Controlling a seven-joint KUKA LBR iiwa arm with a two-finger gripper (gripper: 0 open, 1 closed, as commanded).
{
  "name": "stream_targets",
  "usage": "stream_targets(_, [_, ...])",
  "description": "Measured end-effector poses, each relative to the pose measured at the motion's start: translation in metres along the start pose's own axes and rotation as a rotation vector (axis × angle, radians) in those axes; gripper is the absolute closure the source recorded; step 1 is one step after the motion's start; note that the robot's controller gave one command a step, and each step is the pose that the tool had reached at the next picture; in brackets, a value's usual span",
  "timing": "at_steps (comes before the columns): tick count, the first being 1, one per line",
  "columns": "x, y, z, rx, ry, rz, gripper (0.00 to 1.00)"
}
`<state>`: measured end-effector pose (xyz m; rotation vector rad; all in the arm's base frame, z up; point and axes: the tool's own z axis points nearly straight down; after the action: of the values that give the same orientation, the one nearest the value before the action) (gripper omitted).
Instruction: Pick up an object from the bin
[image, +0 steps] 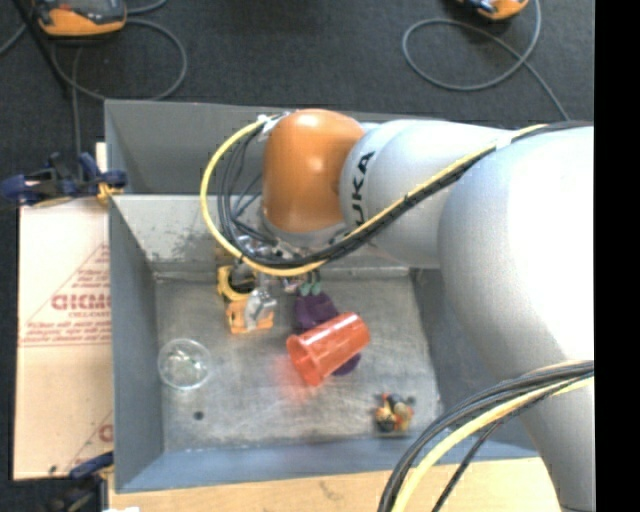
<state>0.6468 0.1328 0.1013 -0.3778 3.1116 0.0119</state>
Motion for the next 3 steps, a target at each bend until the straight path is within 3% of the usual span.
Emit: stream_targets(3, [0.0000, -0.0001, 0.0000, 0.000, 0.000, 0.001, 1.00])
